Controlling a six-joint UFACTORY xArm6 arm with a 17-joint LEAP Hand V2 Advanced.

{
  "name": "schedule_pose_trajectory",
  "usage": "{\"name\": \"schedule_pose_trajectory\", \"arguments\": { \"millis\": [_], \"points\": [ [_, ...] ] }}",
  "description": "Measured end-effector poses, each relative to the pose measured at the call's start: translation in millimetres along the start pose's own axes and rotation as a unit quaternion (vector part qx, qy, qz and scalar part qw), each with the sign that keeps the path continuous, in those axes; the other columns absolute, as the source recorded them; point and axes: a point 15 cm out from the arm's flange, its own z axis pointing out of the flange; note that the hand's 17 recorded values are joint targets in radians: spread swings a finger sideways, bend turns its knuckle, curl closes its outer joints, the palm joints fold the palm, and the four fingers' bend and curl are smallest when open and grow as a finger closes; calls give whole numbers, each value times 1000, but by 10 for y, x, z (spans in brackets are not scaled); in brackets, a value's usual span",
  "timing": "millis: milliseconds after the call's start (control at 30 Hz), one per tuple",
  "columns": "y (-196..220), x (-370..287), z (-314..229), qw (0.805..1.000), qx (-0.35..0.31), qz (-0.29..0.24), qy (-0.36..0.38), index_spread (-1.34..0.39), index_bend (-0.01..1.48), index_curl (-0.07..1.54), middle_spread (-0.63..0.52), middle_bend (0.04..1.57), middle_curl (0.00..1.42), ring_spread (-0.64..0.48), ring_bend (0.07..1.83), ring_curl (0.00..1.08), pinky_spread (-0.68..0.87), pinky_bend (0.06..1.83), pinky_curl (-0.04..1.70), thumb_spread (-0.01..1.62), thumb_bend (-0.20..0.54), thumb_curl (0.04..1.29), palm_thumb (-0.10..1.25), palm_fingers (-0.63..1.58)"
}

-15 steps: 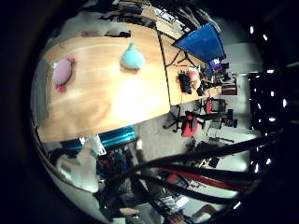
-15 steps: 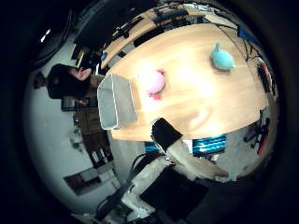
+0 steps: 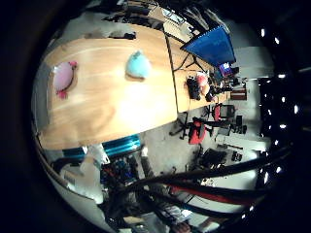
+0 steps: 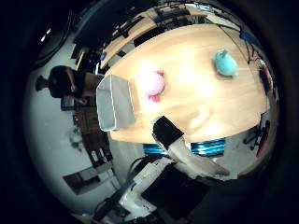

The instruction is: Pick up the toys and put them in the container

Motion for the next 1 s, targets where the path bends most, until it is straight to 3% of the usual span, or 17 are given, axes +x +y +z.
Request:
{"name": "schedule_pose_trajectory", "arguments": {
  "millis": [733, 1000],
  "points": [
    [-1194, 820, 210, 995, 78, 49, 32, -424, 162, 270, -100, 320, 384, -40, 753, 223, 380, 1078, 25, 1011, -30, 279, 374, 231],
    [-1512, 1219, 462, 994, 69, 75, 30, -421, 169, 284, -92, 328, 383, -9, 710, 214, 402, 1069, 22, 1000, -30, 279, 354, 199]
  ]
}}
